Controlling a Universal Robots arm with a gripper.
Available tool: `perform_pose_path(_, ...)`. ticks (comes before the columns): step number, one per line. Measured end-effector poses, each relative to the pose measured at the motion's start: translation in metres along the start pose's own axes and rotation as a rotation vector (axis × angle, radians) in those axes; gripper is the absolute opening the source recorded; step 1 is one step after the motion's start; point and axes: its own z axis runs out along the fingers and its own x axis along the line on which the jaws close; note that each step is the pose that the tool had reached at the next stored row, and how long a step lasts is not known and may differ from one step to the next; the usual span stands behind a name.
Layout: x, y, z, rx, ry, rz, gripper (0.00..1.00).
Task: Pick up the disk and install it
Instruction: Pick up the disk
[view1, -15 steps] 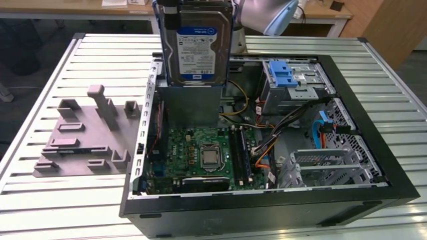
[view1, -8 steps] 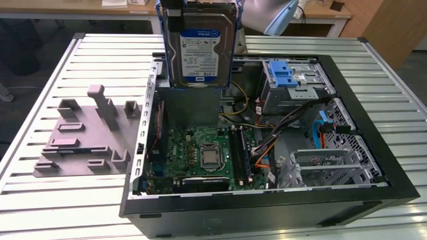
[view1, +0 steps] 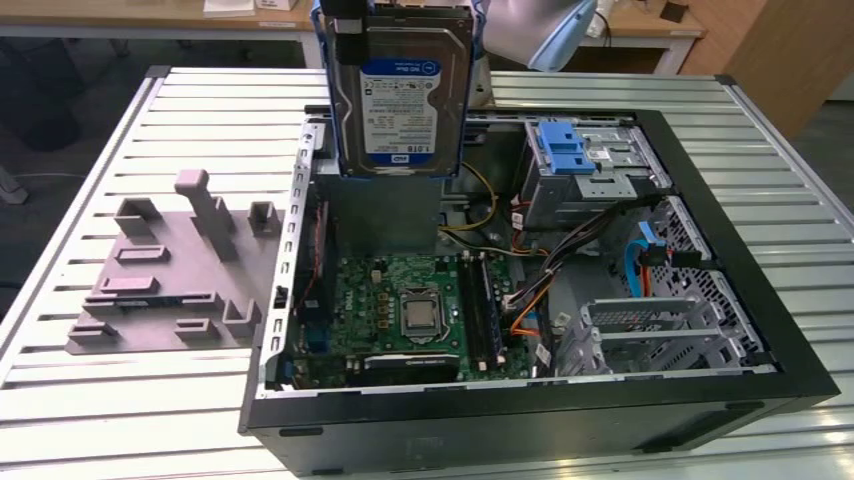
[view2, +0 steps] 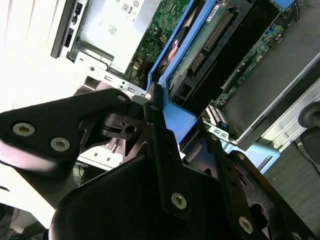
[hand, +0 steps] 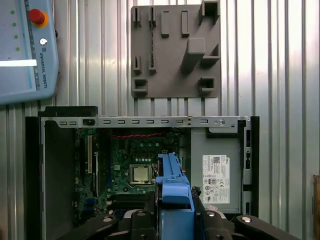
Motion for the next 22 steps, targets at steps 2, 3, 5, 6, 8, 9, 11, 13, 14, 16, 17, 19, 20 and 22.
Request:
perform_pose_path(2, 0.0001, 0.0, 0.0, -0.0001, 0.0001, 0.0, 0.36)
perform_pose_path(3, 0.0002, 0.0, 0.0, 0.0, 0.0, 0.0, 0.36)
perform_pose_path(5, 0.0011, -0.0001, 0.0, -0.0001, 0.0001, 0.0, 0.36)
perform_pose_path(6, 0.0026, -0.0001, 0.0001, 0.0, 0.0001, 0.0, 0.36)
perform_pose_path(8, 0.0085, -0.0003, 0.0002, -0.0001, 0.0001, 0.0, 0.36)
perform_pose_path(9, 0.0121, -0.0003, 0.0004, 0.0, 0.0, 0.0, 0.36)
perform_pose_path(11, 0.018, -0.0006, 0.0005, 0.0, 0.0, 0.0, 0.36)
perform_pose_path(13, 0.0217, -0.0029, 0.0006, -0.0001, 0.0, 0.0, 0.36)
perform_pose_path(14, 0.0224, -0.0056, 0.0008, 0.0001, -0.0001, 0.0, 0.36)
perform_pose_path(16, 0.0233, -0.0139, 0.0008, -0.0001, 0.0001, 0.0, 0.36)
perform_pose_path(17, 0.0235, -0.0185, 0.0009, 0.0, 0.0001, 0.0, 0.36)
perform_pose_path(19, 0.0239, -0.0275, 0.0011, 0.0, 0.0, 0.0, 0.36)
perform_pose_path(20, 0.0241, -0.032, 0.0011, 0.0, 0.0, 0.0, 0.36)
perform_pose_path(22, 0.0243, -0.041, 0.0012, -0.0001, 0.0002, 0.0, 0.36)
